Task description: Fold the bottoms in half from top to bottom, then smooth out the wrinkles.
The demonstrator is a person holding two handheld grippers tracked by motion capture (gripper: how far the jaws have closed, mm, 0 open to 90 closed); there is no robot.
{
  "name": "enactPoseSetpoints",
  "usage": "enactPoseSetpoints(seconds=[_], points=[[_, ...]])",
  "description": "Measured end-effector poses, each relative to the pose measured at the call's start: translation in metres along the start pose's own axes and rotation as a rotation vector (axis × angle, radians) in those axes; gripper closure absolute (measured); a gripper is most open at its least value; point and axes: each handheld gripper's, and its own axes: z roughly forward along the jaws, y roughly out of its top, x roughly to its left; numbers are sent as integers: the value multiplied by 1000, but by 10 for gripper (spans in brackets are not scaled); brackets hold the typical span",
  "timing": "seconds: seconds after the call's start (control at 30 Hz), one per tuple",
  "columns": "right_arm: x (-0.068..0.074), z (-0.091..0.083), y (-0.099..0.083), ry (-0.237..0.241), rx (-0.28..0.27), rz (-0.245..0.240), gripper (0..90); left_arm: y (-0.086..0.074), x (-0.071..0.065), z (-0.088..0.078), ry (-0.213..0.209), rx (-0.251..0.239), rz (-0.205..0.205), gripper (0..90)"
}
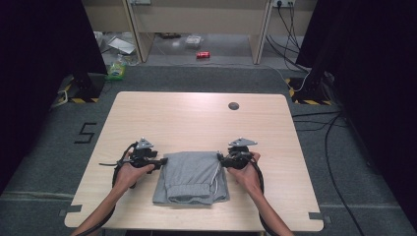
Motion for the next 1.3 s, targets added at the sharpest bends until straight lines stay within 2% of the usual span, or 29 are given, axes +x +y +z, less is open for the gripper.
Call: enactPoseSetpoints(seconds=[0.1,0.2,0.33,0.47,0.7,1.0,1.3], points=[[1,-1,3,-11,9,-13,459,-1,-1,1,6,2,10,415],[-1,-2,2,-5,10,-5,456,0,0,0,-3,-5,0,414],[-4,-7,2,16,-23,43,431,4,2,-6,-15,-30,-21,405],[-6,-13,6,17,-53,52,421,8,3,-9,-33,-46,-36,393],[-5,-13,8,37,-64,53,406,9,2,-5,-52,-44,-54,368],[3,-9,12,63,-55,40,382,8,1,-2,-75,-38,-70,336],[5,4,11,58,-17,18,376,8,-1,3,-83,-34,-68,322]])
